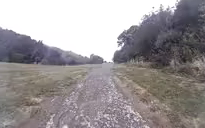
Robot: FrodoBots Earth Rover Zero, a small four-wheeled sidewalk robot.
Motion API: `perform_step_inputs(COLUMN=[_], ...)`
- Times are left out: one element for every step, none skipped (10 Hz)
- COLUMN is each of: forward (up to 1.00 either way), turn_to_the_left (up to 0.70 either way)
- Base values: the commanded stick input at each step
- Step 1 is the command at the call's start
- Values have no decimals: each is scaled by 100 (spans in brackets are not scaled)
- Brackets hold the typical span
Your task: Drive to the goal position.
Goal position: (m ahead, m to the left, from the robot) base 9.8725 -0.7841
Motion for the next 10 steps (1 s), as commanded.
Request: perform_step_inputs(forward=[45,45,45,45,45,45,45,45,45,45], turn_to_the_left=[0,0,0,0,0,0,0,0,0,0])
